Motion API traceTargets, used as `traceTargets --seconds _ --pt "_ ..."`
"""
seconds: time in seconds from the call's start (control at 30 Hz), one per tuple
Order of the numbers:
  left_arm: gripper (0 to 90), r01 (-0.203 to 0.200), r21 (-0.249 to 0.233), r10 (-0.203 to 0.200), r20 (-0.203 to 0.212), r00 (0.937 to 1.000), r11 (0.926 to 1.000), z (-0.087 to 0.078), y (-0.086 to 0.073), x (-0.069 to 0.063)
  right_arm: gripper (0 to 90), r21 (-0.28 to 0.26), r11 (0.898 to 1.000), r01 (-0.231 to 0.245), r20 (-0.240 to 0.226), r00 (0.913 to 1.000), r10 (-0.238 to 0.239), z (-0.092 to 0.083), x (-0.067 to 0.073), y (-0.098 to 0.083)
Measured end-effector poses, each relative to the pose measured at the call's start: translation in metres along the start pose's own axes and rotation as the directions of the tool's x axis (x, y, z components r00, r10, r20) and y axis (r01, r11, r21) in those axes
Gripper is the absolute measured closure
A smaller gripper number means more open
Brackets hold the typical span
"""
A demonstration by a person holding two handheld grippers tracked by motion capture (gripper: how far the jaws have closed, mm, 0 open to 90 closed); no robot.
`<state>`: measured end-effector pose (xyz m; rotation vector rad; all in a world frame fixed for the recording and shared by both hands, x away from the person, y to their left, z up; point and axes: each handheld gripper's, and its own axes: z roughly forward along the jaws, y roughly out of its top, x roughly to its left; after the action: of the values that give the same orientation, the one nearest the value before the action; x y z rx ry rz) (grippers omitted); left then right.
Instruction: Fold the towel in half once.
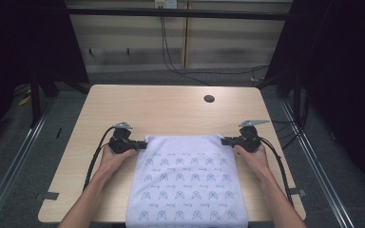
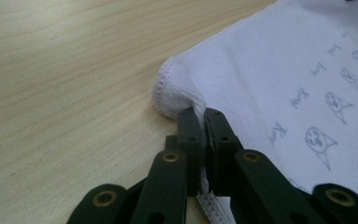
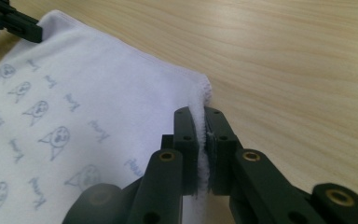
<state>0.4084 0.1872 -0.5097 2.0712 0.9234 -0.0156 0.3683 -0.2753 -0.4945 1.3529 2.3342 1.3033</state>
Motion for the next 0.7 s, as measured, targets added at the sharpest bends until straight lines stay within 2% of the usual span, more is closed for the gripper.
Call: traceTargets --seconds 0.07,0.13,0.2,0.23,0.3,0.37,0.4,0.43,0.57,0.6,0.7 --pt "87.1 -0.013 -0.007 0.013 0.005 0.9999 0.9999 -0.007 0.002 -0.003 84.7 -0.010 1.000 -0.003 -0.011 0.9999 0.003 -0.004 0.001 0.002" --pt "87.1 -0.019 -0.047 0.020 0.012 0.9997 0.9987 -0.017 0.006 -0.007 84.8 -0.027 1.000 -0.003 -0.015 0.9999 0.003 -0.009 0.002 0.004" --pt "87.1 -0.020 -0.091 0.022 0.027 0.9994 0.9956 -0.030 0.011 -0.011 85.0 -0.067 0.998 -0.011 -0.021 0.9997 0.010 -0.020 0.002 0.009" --pt "87.2 -0.039 -0.101 0.041 0.022 0.9989 0.9941 -0.036 0.013 -0.013 85.1 -0.085 0.996 -0.010 -0.027 0.9996 0.008 -0.023 0.001 0.012" --pt "87.2 -0.078 -0.105 0.080 0.012 0.9968 0.9914 -0.045 0.017 -0.017 85.1 -0.128 0.992 -0.012 -0.038 0.9992 0.007 -0.033 0.002 0.020" --pt "87.3 -0.098 -0.094 0.098 -0.001 0.9952 0.9907 -0.049 0.022 -0.018 84.7 -0.129 0.992 0.010 -0.038 0.9992 -0.015 -0.037 0.004 0.027" --pt "87.3 -0.099 -0.097 0.099 -0.008 0.9951 0.9903 -0.051 0.025 -0.017 84.6 -0.112 0.993 0.029 -0.028 0.9991 -0.032 -0.038 0.008 0.033" --pt "87.3 -0.092 -0.110 0.092 -0.010 0.9957 0.9896 -0.053 0.028 -0.017 84.7 -0.117 0.992 0.037 -0.027 0.9989 -0.040 -0.039 0.009 0.037" --pt "87.3 -0.048 -0.182 0.053 0.025 0.9983 0.9822 -0.063 0.047 -0.013 85.0 -0.155 0.986 0.060 0.001 0.9982 -0.061 -0.049 0.012 0.066" --pt "87.3 -0.057 -0.192 0.060 0.009 0.9982 0.9797 -0.067 0.053 -0.013 85.1 -0.163 0.984 0.066 0.015 0.9978 -0.065 -0.052 0.012 0.074" --pt "87.4 -0.068 -0.219 0.069 -0.004 0.9976 0.9733 -0.074 0.066 -0.013 85.1 -0.191 0.979 0.071 0.050 0.9967 -0.063 -0.060 0.011 0.095"
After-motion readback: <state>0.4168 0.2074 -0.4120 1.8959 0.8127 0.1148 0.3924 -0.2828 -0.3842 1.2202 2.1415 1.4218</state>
